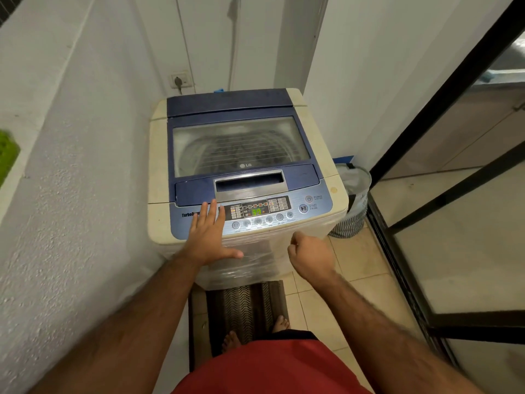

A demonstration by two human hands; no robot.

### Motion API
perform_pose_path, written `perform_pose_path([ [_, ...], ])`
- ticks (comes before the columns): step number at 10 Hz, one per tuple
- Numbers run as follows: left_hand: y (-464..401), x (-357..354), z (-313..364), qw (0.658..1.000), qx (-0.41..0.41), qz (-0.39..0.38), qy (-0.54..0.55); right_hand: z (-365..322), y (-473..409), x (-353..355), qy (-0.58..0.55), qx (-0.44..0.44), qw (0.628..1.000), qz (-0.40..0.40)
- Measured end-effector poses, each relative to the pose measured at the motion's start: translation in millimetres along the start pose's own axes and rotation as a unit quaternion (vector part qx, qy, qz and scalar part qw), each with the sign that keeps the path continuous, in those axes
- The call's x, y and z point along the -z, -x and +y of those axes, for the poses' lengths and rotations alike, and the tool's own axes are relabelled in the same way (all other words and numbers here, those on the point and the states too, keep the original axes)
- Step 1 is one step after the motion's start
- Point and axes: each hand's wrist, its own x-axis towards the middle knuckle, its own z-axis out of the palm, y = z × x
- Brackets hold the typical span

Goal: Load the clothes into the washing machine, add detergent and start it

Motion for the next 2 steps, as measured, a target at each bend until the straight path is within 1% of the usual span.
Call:
perform_pose_path([
  [1,11.9,-7.8,2.9,0.997,-0.01,0.054,0.045,-5.7,15.8,-8.8,-0.004,0.033,0.999,-0.017],
  [2,25.9,-16.3,5.3,0.989,-0.022,0.119,0.086,-11.2,18.8,-9.2,0.001,0.042,0.999,-0.02],
])
